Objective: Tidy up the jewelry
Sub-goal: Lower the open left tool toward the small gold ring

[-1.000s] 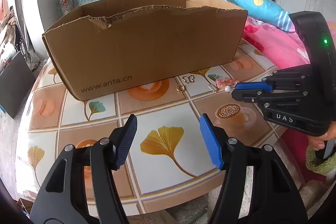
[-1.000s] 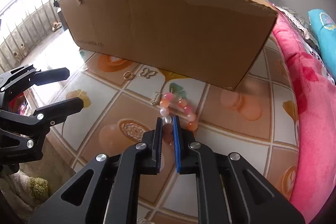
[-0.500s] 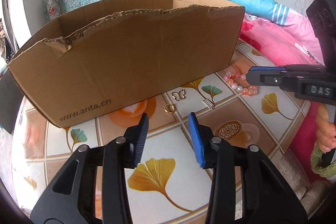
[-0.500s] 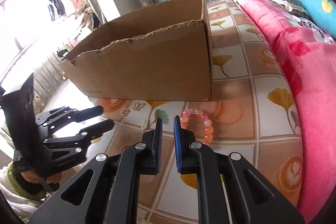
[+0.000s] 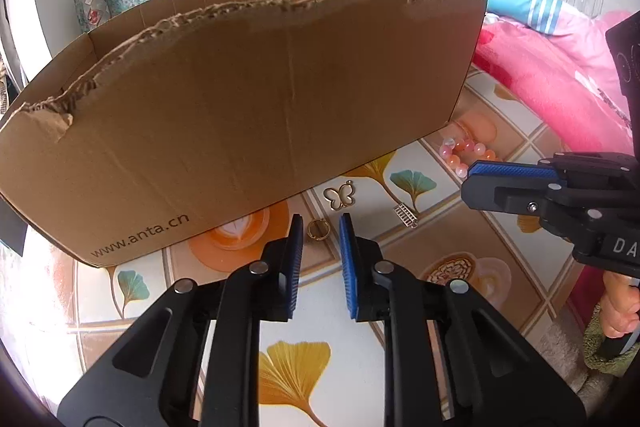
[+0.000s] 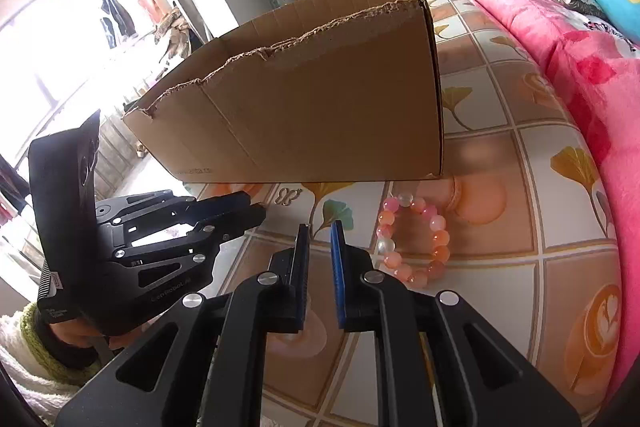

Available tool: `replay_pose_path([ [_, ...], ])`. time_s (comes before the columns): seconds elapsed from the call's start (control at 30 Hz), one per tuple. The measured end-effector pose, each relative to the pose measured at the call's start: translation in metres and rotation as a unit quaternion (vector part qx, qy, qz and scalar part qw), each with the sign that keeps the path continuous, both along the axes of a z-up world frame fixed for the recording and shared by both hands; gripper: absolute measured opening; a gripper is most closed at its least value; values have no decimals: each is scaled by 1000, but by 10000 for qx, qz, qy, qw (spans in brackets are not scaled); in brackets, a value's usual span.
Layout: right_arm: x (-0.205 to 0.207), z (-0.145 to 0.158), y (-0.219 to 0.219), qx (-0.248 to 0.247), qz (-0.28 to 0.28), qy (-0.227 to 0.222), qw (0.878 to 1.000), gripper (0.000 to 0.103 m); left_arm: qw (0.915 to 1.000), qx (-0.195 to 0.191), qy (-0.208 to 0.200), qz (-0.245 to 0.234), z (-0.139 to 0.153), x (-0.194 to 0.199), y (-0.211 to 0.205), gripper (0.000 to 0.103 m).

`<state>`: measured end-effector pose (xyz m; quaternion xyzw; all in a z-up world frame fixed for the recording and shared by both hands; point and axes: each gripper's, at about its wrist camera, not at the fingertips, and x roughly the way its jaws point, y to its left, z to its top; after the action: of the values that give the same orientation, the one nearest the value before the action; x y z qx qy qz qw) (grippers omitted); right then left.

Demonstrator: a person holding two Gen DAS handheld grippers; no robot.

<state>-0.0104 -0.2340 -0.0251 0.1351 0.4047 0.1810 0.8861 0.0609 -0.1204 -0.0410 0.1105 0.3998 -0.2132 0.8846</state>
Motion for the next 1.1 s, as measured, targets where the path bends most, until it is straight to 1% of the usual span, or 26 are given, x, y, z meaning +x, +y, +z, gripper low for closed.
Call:
replay_pose_path([
  [0.13, -1, -3, -1, 41, -13, 15, 10000, 12, 10000, 45, -58, -1, -1, 2, -3, 16],
  [0.2, -2, -3, 0, 58, -21, 16, 10000, 12, 10000, 47, -78, -32, -1, 3, -4, 10],
  [0.33, -4, -3, -1, 92, -33, 6, 10000, 12, 9997, 153, -157, -71, -2, 2, -8, 9],
  [0.43, -6, -2, -2, 89, -52, -21, 9999, 12, 9999, 89, -115, -36, -1, 2, -5, 9],
  [0.47, -6, -1, -2, 88, -60, -30, 9999, 12, 9999, 77, -126, -23, 0, 1, -5, 2],
  [0.5, -6, -1, -3, 82, -68, -38, 9999, 12, 9999, 74, -91, -21, 0, 1, -4, 0],
  [0.63, -8, 1, -4, 60, -58, -46, 10000, 12, 10000, 51, -23, 18, 0, -2, 0, 0],
  [0.83, -11, 3, 1, 23, -22, -54, 10000, 12, 9992, -275, 260, 120, 0, -12, 11, 0],
  [0.97, -11, 5, 4, 15, 13, -57, 10000, 12, 9984, -414, 375, 112, -1, -21, 17, 0],
  [1.1, -10, 5, 4, 10, 46, -37, 10000, 12, 9981, -562, 266, 42, 5, -30, 22, 0],
])
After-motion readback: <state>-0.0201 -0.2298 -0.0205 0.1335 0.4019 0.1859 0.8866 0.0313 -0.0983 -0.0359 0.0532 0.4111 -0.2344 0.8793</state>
